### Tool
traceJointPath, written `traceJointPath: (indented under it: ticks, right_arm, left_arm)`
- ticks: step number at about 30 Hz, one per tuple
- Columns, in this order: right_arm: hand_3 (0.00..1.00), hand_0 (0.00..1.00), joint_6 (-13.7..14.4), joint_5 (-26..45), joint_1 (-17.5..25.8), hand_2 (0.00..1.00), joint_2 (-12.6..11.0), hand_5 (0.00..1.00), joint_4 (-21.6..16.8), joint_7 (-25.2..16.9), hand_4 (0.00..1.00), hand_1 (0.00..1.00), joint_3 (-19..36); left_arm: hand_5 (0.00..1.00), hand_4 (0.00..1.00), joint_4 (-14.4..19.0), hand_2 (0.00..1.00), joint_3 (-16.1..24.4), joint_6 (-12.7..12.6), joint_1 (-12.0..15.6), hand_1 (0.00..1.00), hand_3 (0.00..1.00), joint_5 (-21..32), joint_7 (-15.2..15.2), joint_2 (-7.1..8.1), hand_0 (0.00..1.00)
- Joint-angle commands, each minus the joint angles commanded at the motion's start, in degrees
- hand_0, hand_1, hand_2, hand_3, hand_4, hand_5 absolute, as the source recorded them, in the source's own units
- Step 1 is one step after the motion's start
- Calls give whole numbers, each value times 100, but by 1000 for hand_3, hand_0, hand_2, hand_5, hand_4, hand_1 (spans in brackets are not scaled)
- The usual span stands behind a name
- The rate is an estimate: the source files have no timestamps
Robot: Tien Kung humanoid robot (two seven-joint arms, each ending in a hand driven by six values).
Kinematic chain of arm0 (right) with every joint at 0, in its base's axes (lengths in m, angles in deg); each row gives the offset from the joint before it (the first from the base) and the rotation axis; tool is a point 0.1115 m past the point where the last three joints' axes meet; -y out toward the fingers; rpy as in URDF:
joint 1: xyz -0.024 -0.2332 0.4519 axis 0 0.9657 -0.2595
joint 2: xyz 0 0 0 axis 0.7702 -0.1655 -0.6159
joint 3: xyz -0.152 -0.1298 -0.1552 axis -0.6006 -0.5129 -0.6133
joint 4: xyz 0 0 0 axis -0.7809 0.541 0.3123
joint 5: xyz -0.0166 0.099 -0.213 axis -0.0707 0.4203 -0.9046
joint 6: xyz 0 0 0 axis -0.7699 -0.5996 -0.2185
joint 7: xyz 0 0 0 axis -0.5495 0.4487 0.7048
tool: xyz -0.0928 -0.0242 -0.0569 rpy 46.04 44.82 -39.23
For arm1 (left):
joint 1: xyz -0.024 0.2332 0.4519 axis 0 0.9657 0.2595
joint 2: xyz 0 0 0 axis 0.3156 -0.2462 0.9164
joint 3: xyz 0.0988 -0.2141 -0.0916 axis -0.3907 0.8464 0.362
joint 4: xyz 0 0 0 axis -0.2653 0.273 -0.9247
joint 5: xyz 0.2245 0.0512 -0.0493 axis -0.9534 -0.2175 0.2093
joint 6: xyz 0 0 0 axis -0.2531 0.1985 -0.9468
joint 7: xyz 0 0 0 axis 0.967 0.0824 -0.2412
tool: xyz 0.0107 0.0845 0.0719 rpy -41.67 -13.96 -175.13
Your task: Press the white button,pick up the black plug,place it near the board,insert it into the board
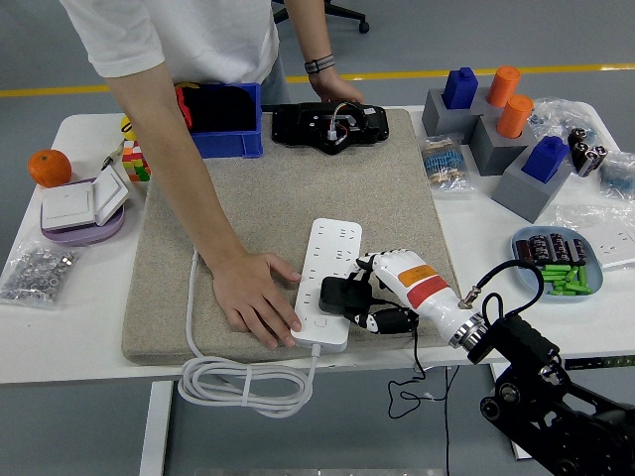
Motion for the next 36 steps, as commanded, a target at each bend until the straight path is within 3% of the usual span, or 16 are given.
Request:
traceJointPath:
  ticks: [18, 26, 27, 32, 33, 36]
  right_arm:
    - [433, 312, -1, -19, -91, 242, -20, 2, 129, 17, 708, 212, -269]
    - [439, 316, 13, 61, -90, 244, -38, 2, -29, -10, 710, 212, -139]
    - [525, 379, 17, 83, -89, 383, -42, 2, -53, -21, 796, 321, -117]
    - [525, 379, 38, 225, -83, 383, -69, 2, -199, -58, 796, 321, -27]
    - [565, 448, 34, 236, -83, 504, -72, 2, -225, -57, 832, 441, -14]
    - [565, 448, 11, 255, -79, 504, -86, 2, -306, -29, 832, 441, 21]
  left_arm:
    - [306, 718, 0, 670, 6, -1, -8, 696, 716, 7, 2, -4, 709]
    - [305, 718, 0, 669, 4, -2, -7, 696, 715, 14, 6, -3, 710]
    - [305, 718, 0, 669, 5, -3, -7, 696, 715, 13, 7, -5, 710]
    - [305, 718, 0, 669, 4, -2, -6, 696, 715, 15, 8, -9, 710]
    - [305, 718, 0, 669, 7, -2, -6, 696, 716, 11, 7, -10, 710]
    - [305, 718, 0, 669, 8, -1, -2, 696, 716, 9, 7, -12, 710]
